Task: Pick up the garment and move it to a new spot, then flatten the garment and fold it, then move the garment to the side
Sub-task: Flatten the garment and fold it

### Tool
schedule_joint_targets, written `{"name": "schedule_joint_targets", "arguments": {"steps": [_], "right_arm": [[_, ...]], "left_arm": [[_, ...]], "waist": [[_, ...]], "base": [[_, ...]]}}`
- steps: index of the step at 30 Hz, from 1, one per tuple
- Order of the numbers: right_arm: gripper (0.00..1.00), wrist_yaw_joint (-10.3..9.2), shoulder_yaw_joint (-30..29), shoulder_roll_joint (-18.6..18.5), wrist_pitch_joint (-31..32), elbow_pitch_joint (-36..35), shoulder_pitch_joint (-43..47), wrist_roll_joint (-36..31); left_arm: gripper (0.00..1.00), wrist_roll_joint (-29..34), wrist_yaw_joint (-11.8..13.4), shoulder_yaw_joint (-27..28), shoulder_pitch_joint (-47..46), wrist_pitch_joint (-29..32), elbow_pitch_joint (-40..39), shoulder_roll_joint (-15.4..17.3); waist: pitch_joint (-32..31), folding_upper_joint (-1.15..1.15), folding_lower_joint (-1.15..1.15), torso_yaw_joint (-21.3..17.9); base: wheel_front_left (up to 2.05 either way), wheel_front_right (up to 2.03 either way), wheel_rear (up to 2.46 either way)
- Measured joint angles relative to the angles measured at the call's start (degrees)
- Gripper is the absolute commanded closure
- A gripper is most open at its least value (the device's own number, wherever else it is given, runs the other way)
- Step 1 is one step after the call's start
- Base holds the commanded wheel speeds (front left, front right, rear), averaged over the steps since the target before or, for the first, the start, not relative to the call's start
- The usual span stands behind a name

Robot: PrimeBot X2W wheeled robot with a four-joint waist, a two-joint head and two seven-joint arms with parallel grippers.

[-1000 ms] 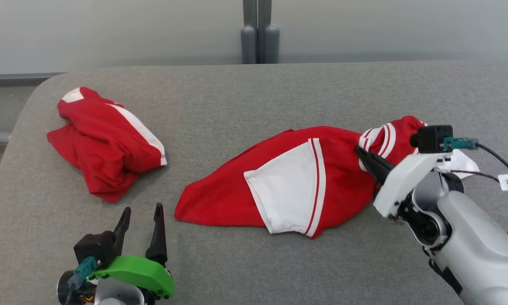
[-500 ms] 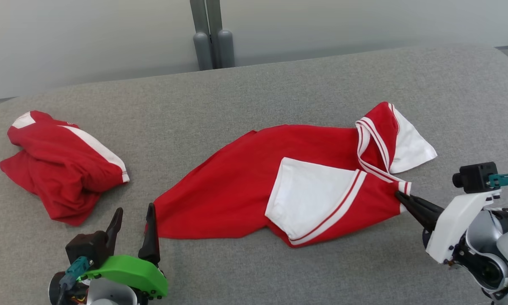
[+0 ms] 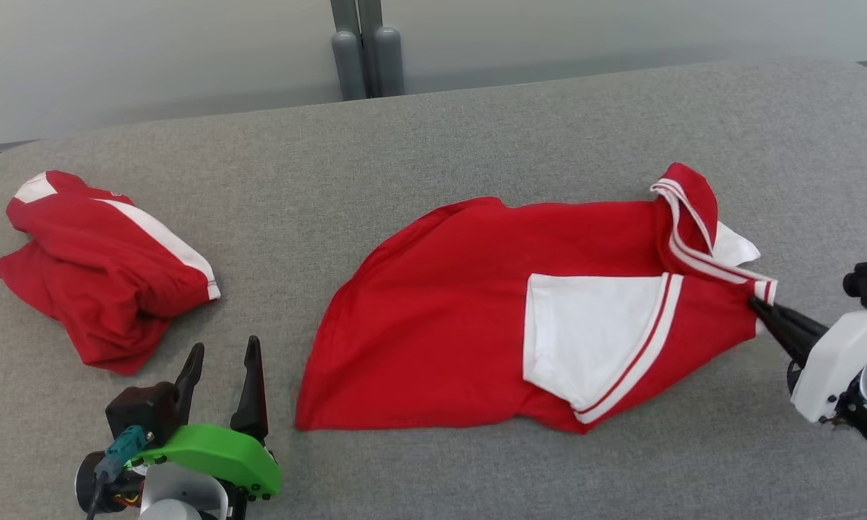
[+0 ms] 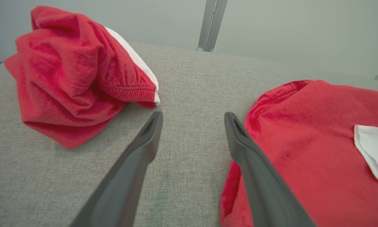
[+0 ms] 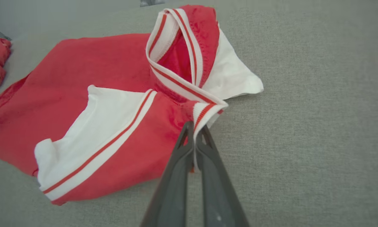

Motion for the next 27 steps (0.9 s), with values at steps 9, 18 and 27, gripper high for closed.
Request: {"name": "schedule_joint_targets", "arguments": {"steps": [9,18,27], "right_arm": [[1.00,0.00,9.2,-1.3,-7.7,12.0,-10.7,-3.6],[0.00,0.01,12.0,2.1,-15.2,27.8,-14.5,-2.9],[0.00,0.00,-0.1,6.3,-19.9,23.2,-14.7,-7.0]], "left_arm": [[0.00,-0.1,0.2,-0.4,-0.6,0.1,0.5,-0.1],[0.00,-0.4,0.0,-0.8,-0.9,-0.1,1.4,-0.4],[0.00,-1.0,0.6,-0.1,1.0,-1.6,1.1,-0.4]], "waist": [[0.3,0.00,0.00,0.0],[-0.7,0.00,0.00,0.6],[-3.8,0.00,0.00,0.9]], "base": [[0.00,0.00,0.00],[0.00,0.00,0.00],[0.00,0.00,0.00]]}}
